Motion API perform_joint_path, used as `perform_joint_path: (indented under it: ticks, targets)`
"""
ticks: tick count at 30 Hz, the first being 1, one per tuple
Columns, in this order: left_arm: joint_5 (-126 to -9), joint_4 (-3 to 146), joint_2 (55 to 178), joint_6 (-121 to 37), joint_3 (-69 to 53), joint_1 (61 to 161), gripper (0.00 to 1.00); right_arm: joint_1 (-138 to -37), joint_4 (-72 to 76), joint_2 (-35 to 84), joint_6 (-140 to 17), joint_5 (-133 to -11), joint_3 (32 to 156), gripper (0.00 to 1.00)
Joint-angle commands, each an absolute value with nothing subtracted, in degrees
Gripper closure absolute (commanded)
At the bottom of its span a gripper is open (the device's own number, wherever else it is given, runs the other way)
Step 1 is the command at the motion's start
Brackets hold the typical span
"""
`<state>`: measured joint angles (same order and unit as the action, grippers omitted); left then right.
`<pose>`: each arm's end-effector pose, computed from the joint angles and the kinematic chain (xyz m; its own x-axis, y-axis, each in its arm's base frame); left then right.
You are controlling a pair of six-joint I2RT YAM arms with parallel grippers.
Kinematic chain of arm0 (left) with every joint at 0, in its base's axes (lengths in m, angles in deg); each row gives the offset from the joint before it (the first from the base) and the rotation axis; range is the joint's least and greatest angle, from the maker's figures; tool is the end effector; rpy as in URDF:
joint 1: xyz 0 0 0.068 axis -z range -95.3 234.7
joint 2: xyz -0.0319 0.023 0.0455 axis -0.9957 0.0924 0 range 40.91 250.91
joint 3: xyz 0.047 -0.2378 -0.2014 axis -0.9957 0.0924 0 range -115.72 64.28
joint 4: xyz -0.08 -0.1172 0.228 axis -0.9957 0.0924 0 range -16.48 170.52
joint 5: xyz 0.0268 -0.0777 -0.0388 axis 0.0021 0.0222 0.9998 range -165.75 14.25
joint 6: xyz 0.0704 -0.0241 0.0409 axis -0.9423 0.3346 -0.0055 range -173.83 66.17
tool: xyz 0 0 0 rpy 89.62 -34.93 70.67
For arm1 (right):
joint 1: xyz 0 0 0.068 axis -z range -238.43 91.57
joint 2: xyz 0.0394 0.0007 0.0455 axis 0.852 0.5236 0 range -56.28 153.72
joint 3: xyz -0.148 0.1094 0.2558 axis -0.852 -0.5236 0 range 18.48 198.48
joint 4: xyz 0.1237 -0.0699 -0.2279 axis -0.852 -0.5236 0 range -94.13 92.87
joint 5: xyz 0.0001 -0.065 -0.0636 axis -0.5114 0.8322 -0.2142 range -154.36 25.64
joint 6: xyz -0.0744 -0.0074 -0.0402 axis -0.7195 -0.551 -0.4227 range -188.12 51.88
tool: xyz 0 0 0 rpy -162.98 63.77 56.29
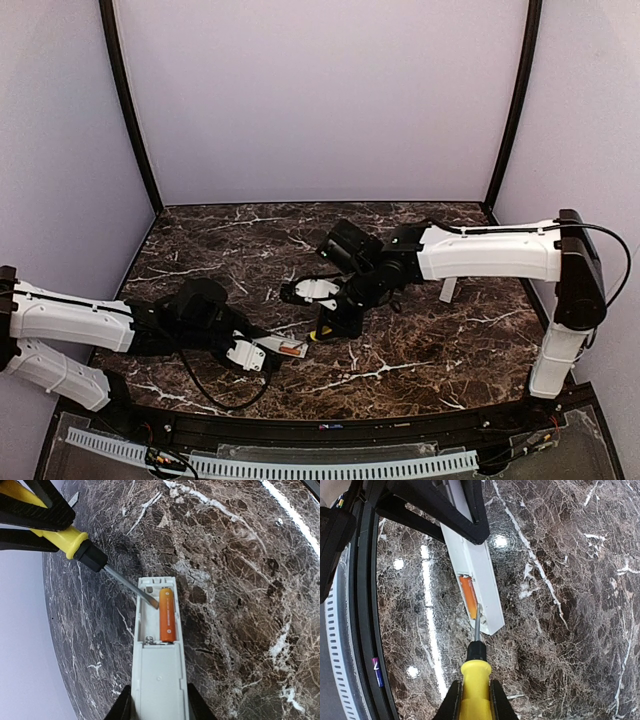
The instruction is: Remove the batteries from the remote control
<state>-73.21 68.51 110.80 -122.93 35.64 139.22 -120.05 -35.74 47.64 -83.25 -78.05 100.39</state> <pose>0.1503 -0.2164 0.1931 0.6570 0.6862 -0.3123 0.6181 -0.2532 0.7442 0.1853 0.3802 0.2454 -0.1623 -0.8339 -0.5275 -0.9866 0.1470 0.0711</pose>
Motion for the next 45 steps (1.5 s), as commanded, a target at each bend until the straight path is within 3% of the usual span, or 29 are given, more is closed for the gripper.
perform_joint_path:
  ticks: [1,13,26,45]
  targets:
    - [-72.1,65.7,110.6,-123.0,35.2,139.2,1.00,-120.9,-30.4,46.5,-80.7,-76.2,96.7,1.00]
    - [-73.6,67.0,114.2,-123.6,35.0,139.2,1.00,-120.9,-23.9,43.0,-77.7,-76.4,90.9,1.00]
    - [-75.0,66.6,116.7,-124.8,34.5,139.3,1.00,-120.9,-25.7,46.8,-76.8,-75.9,93.3,1.00]
    - [-78.1,67.9,116.6,-123.7,33.7,139.8,1.00,-123.1,-33.0,46.3,-49.2,-70.6,98.6,1.00]
